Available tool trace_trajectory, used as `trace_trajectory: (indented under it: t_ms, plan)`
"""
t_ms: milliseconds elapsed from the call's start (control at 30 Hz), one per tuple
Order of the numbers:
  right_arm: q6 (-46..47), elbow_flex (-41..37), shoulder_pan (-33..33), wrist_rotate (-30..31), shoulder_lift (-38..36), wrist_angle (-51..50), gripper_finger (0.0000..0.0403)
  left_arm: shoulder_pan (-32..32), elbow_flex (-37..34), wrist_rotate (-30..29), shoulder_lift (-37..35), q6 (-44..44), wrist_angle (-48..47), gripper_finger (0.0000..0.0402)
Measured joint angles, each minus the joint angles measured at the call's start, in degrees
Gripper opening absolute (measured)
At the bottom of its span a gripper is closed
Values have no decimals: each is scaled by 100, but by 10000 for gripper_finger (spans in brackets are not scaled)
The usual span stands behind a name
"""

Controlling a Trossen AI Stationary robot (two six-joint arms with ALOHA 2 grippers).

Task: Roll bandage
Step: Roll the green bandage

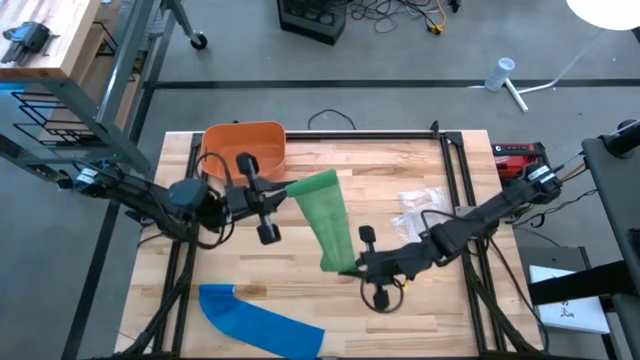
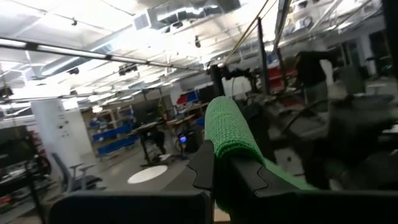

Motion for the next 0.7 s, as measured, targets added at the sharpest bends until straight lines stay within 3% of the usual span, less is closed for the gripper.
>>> trace_trajectory:
  t_ms: [433,700]
  plan:
    - [-1107,1130,675,4,0,-15,0,865,-33,-11,308,-220,-894,5]
    - [-1858,1821,679,24,-9,-252,0,902,-355,51,624,-162,-1257,5]
